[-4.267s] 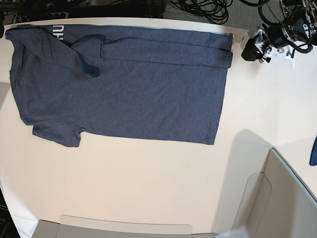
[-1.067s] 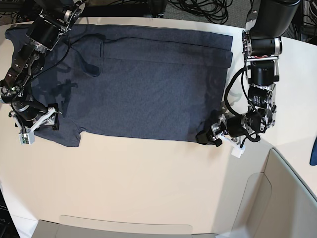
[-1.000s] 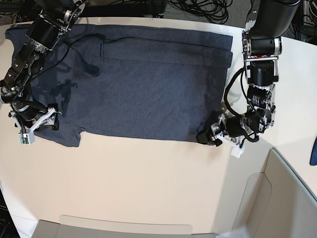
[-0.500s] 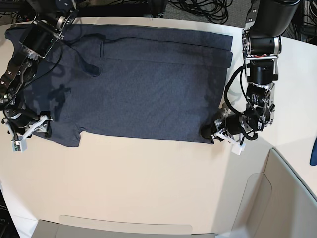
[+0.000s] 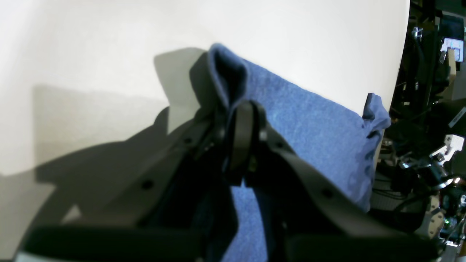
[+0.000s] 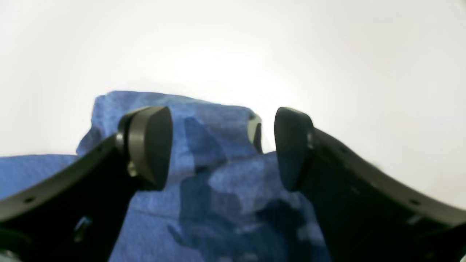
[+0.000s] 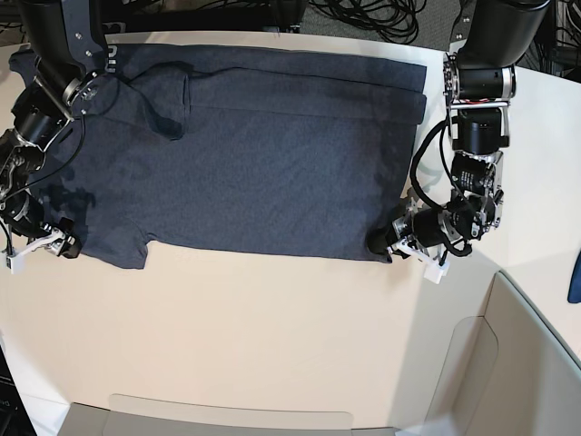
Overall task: Layout the t-shirt on the table in an organized manner, then fold the t-shirt properly
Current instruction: 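Grasp the shirt hem edge with both grippers at its two corners, then fold the grasped hem edge over toward the collar with both grippers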
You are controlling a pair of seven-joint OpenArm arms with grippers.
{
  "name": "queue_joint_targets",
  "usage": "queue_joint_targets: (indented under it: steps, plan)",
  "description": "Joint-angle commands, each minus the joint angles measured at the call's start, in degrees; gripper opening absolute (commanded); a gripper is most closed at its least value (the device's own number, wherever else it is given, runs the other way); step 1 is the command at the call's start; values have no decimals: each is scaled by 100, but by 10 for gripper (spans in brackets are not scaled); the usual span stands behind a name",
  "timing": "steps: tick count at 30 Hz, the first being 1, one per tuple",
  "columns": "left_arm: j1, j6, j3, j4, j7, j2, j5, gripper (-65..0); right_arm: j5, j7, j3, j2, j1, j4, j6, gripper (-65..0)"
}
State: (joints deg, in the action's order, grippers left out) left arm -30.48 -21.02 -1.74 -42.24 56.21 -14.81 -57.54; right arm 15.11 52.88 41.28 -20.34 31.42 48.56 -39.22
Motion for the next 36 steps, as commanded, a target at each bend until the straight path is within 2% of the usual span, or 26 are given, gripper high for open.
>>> queue_joint_targets:
  steps: [1, 9, 12, 20, 22, 23, 24, 26, 36]
  plan:
    - [-139, -13, 2, -62, -34, -53, -9, -650, 93, -106, -9, -107, 221, 2, -78, -216]
    - [-139, -13, 2, -62, -34, -62, -9, -650, 93, -141, 0, -80, 370, -499, -78, -216]
    - [-139, -13, 2, -62, -34, -62, -9, -650, 93, -317, -9, -54, 361, -508, -78, -216]
    - [-139, -13, -130, -62, -25, -62, -9, -650, 84, -334, -18, 130, 353, -508, -78, -233]
    - [-139, -13, -261, -62, -34, -62, -9, -650, 84, -334, -18, 166, 353, -508, -78, -303]
    - [-139, -13, -288, -62, -34, -71, -9, -650, 84, -334, -18, 174, 353, -508, -78, -370]
    - [-139, -13, -288, -62, -34, -71, -9, -650, 84, -343, -18, 183, 353, -508, -78, -446]
    - [-139, -13, -288, -62, -34, -71, -9, -650, 84, -352, -18, 227, 353, -508, -78, -640]
    - [-165, -39, -279, -106, 19, -62, -9, -650, 102, -361, -27, 227, 414, -447, -78, -650]
